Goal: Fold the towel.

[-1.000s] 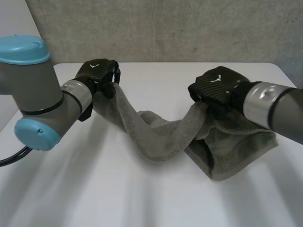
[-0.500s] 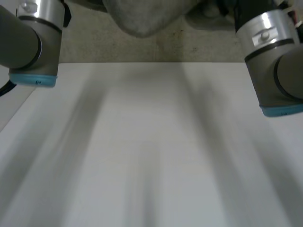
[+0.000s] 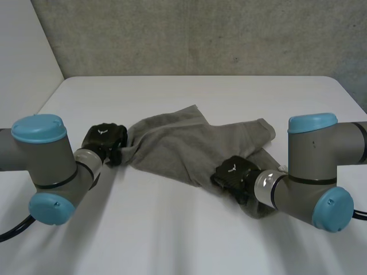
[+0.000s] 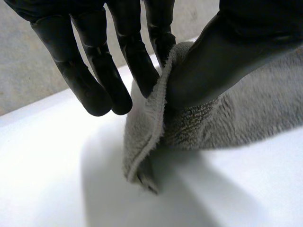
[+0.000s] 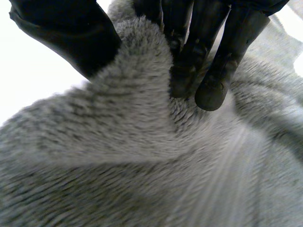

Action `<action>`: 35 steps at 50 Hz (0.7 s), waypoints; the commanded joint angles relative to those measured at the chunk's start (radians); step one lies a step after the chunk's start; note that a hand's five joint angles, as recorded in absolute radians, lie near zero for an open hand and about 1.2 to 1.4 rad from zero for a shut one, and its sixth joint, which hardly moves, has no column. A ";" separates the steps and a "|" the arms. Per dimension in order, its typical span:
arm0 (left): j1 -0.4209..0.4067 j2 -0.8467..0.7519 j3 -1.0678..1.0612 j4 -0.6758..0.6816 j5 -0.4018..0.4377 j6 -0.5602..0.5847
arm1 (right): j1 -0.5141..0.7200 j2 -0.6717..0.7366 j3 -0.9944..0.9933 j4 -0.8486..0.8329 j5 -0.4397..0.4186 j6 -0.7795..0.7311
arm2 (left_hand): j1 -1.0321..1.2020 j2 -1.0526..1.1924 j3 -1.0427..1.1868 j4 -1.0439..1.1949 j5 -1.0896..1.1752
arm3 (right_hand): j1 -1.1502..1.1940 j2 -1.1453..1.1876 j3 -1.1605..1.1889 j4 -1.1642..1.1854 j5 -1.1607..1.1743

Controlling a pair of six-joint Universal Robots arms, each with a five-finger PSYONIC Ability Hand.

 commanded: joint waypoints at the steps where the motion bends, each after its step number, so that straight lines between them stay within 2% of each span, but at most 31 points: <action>1: 0.021 0.066 -0.049 -0.011 0.000 0.021 | -0.003 -0.112 0.096 -0.010 -0.006 0.085 | -0.070 -0.119 -0.149 -0.123 -0.269 | 0.067 0.064 0.042 0.050 0.050; 17: 0.027 0.199 -0.085 -0.002 -0.005 0.015 | -0.001 -0.367 0.216 0.026 -0.001 0.115 | -0.070 -0.119 -0.149 -0.123 -0.269 | 0.067 0.064 0.042 0.050 0.050; 25: 0.047 0.245 -0.111 -0.011 -0.005 0.018 | -0.001 -0.428 0.247 0.267 -0.021 0.082 | -0.070 -0.119 -0.149 -0.123 -0.269 | 0.067 0.064 0.042 0.050 0.050; 28: 0.053 0.254 -0.122 -0.011 -0.003 0.019 | 0.002 -0.439 0.271 0.355 -0.036 0.006 | -0.070 -0.119 -0.149 -0.123 -0.269 | 0.027 0.024 0.002 0.010 0.010; 29: 0.053 0.255 -0.126 -0.011 -0.003 0.019 | 0.002 -0.446 0.273 0.384 -0.046 -0.031 | -0.070 -0.119 -0.149 -0.123 -0.269 | -0.331 -0.333 -0.355 -0.347 -0.348; 30: 0.053 0.255 -0.126 -0.011 -0.003 0.019 | 0.002 -0.447 0.273 0.384 -0.046 -0.031 | -0.070 -0.119 -0.149 -0.123 -0.269 | -0.334 -0.337 -0.359 -0.351 -0.352; 31: 0.055 0.257 -0.126 -0.011 -0.003 0.019 | -0.001 -0.462 0.268 0.391 -0.059 -0.043 | -0.070 -0.119 -0.149 -0.123 -0.269 | -0.518 -0.520 -0.542 -0.534 -0.535; 32: 0.055 0.257 -0.129 -0.011 -0.003 0.019 | -0.006 -0.482 0.259 0.376 -0.084 -0.036 | -0.070 -0.119 -0.149 -0.123 -0.269 | -0.586 -0.589 -0.610 -0.603 -0.603; 33: 0.055 0.257 -0.129 -0.011 -0.003 0.019 | -0.006 -0.482 0.259 0.376 -0.084 -0.036 | -0.070 -0.119 -0.149 -0.123 -0.269 | -0.587 -0.589 -0.611 -0.603 -0.604; 35: 0.060 0.257 -0.129 -0.011 -0.001 0.019 | -0.042 -0.503 0.215 0.323 -0.113 0.034 | -0.070 -0.119 -0.149 -0.123 -0.269 | -0.887 -0.890 -0.912 -0.904 -0.905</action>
